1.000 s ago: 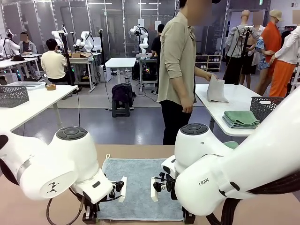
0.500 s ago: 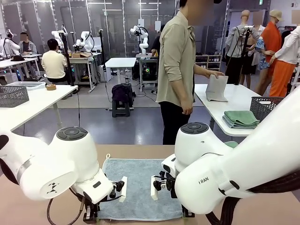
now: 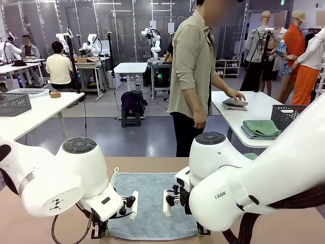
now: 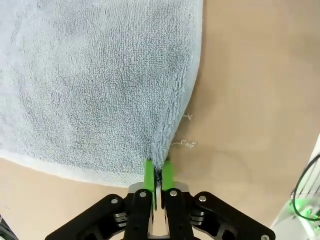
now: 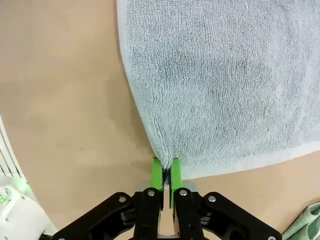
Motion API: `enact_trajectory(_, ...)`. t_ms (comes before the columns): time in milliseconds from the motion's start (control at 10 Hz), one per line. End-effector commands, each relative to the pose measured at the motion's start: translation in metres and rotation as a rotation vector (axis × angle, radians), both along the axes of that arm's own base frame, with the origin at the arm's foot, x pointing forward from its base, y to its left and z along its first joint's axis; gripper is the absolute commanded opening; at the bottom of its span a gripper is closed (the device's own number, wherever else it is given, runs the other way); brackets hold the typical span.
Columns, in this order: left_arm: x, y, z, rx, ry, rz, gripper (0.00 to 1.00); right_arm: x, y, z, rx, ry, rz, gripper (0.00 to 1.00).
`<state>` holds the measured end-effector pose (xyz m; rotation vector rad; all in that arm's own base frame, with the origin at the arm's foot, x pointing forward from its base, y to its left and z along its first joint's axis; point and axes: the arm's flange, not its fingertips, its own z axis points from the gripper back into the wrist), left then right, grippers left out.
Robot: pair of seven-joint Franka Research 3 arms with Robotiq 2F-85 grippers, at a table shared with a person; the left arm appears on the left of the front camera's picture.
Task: Fold the towels and place them in the basket.
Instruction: When a person lays out a Towel with hook on the table, fold it in half twice.
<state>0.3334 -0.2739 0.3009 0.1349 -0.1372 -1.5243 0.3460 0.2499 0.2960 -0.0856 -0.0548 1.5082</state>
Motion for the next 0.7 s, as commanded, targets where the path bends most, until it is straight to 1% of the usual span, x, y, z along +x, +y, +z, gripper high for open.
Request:
enact_trajectory(0,-0.025,0.028,0.0,0.014,-0.037,0.015,0.0,-0.026,-0.019,-0.002,-0.02,-0.005,0.006,0.0)
enact_trajectory(300,-0.02,0.033,0.008,0.011,-0.023,0.01,0.0,-0.029,-0.017,0.005,-0.02,0.003,0.019,0.0)
enact_trajectory(400,-0.018,0.035,0.012,-0.004,-0.024,0.002,0.0,-0.029,-0.016,0.01,0.009,-0.017,0.006,0.0)
enact_trajectory(600,-0.02,0.038,0.026,-0.012,-0.042,0.007,0.0,-0.035,-0.014,0.026,0.022,-0.027,-0.007,0.0)
